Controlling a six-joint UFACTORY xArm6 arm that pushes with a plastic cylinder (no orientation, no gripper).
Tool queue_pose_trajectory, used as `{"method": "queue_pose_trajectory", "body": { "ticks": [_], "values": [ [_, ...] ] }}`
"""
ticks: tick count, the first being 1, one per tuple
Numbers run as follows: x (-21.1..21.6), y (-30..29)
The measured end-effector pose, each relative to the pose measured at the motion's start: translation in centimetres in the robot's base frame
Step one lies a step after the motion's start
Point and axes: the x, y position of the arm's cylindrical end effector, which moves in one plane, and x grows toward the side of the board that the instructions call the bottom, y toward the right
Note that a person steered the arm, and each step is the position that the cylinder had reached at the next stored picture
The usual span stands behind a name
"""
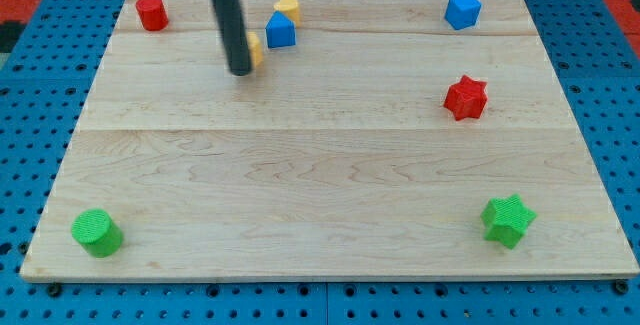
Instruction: Push the blue cube closer to the blue triangle
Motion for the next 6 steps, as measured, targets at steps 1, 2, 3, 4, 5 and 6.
{"method": "queue_pose_trajectory", "body": {
  "ticks": [1,2,3,4,5,6],
  "values": [
    [0.0,1.2],
    [-0.5,10.5],
    [-2.5,25.3],
    [-6.4,35.8],
    [-11.8,35.8],
    [-11.9,29.4]
  ]
}}
